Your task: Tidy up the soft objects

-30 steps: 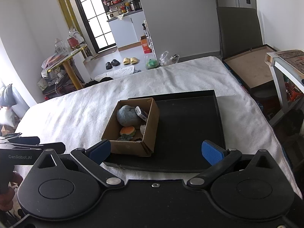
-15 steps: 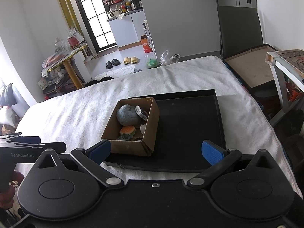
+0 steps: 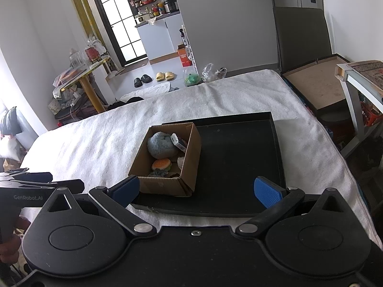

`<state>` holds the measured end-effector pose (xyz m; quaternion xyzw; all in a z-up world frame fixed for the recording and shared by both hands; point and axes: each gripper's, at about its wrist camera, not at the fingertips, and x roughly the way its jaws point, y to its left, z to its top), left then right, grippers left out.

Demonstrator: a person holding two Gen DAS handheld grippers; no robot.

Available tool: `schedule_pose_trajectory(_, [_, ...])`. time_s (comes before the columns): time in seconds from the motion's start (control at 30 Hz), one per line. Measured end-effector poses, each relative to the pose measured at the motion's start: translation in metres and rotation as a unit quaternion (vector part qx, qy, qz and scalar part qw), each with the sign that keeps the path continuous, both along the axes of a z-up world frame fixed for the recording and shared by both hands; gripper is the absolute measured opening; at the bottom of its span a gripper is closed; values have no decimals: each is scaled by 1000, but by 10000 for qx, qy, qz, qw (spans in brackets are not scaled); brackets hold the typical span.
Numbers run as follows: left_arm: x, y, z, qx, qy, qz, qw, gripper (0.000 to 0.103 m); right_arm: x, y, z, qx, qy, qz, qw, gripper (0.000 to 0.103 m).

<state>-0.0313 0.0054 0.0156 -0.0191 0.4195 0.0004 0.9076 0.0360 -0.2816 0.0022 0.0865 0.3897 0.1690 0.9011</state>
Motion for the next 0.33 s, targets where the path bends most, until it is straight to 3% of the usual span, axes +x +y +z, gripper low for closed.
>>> schedule_pose_trajectory(0.33, [3, -4, -2, -87, 27, -57, 9999, 100, 1, -3, 0, 31, 18, -25, 10000, 103])
